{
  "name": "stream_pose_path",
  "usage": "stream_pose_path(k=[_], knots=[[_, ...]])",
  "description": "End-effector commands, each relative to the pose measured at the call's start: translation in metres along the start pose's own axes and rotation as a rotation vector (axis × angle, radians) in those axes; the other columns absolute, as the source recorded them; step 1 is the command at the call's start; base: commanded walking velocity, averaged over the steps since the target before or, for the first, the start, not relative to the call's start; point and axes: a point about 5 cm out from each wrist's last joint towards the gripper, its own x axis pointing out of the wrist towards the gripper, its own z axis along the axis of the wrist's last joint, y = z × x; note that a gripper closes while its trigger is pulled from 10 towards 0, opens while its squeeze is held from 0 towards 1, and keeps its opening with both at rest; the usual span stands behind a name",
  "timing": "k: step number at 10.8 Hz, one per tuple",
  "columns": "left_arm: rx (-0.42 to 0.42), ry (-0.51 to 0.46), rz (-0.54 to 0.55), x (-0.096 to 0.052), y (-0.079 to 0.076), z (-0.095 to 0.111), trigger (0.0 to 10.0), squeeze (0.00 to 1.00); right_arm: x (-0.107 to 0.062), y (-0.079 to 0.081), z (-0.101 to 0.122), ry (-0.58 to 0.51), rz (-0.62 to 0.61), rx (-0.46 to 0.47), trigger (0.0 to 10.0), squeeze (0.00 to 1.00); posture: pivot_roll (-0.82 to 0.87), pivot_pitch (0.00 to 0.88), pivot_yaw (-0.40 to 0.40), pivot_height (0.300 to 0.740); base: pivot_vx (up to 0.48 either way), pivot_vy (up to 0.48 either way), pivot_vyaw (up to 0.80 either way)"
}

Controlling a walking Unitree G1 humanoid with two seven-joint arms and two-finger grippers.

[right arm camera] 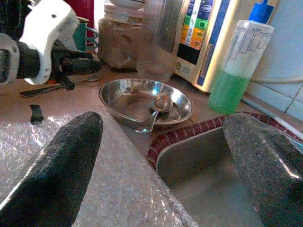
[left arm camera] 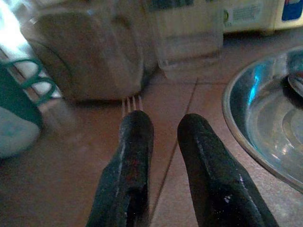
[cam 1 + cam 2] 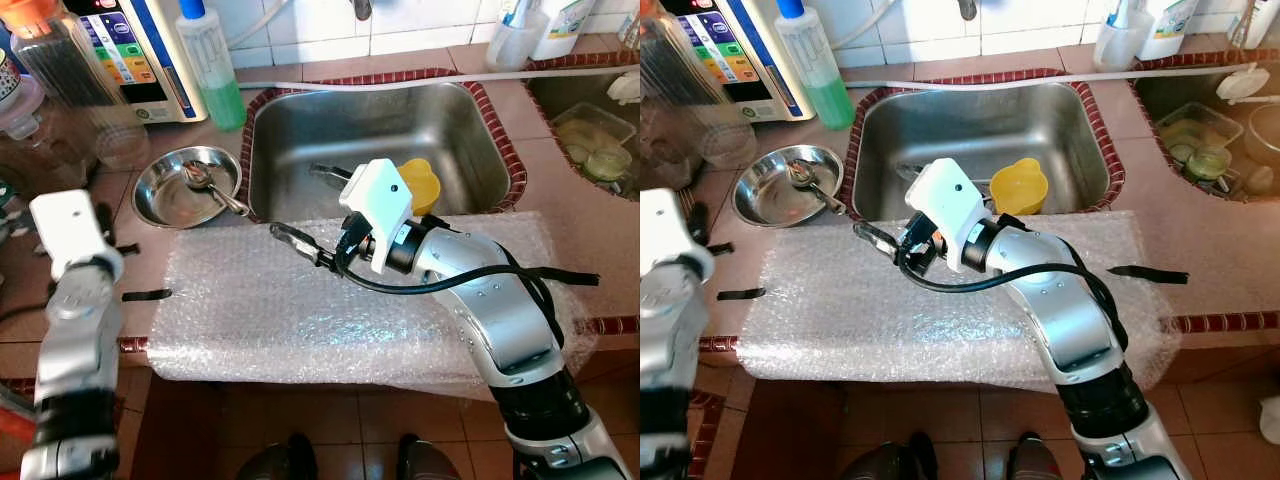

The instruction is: Kitchen organization

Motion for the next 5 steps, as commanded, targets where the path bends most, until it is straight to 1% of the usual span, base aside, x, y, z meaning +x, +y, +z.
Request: stream_pose_path(k=[1,2,3,4,5], knots=[[0.036,0.061,0.001,0.0028,0.0045,-0.008,10.0,1.0,0.002,0.003,0.0044,-0.015,0.013,-0.012,10.0,0.0,-0.17,0.2,0.15,0.74,0.0,0.0,0.0],[0.057,0.082,-0.01,0.0056,0.0023,-0.0089,10.0,1.0,0.0006,0.0034,0.0037,-0.008,0.012,-0.016,10.0,0.0,-0.18,0.204,0.152,0.74,0.0,0.0,0.0],[0.055,0.08,0.006,0.0064,0.0029,-0.008,10.0,1.0,-0.0008,0.0043,0.0031,-0.004,0.014,-0.017,10.0,0.0,-0.19,0.205,0.154,0.74,0.0,0.0,0.0],[0.07,0.063,0.015,0.0084,0.0065,-0.0032,10.0,1.0,-0.0024,0.0053,0.003,-0.002,0.018,-0.011,10.0,0.0,-0.19,0.207,0.156,0.74,0.0,0.0,0.0],[0.067,0.049,0.034,0.01,0.0114,-0.0004,10.0,1.0,-0.0027,0.0063,0.003,-0.001,0.027,-0.007,10.0,0.0,-0.19,0.207,0.156,0.74,0.0,0.0,0.0]])
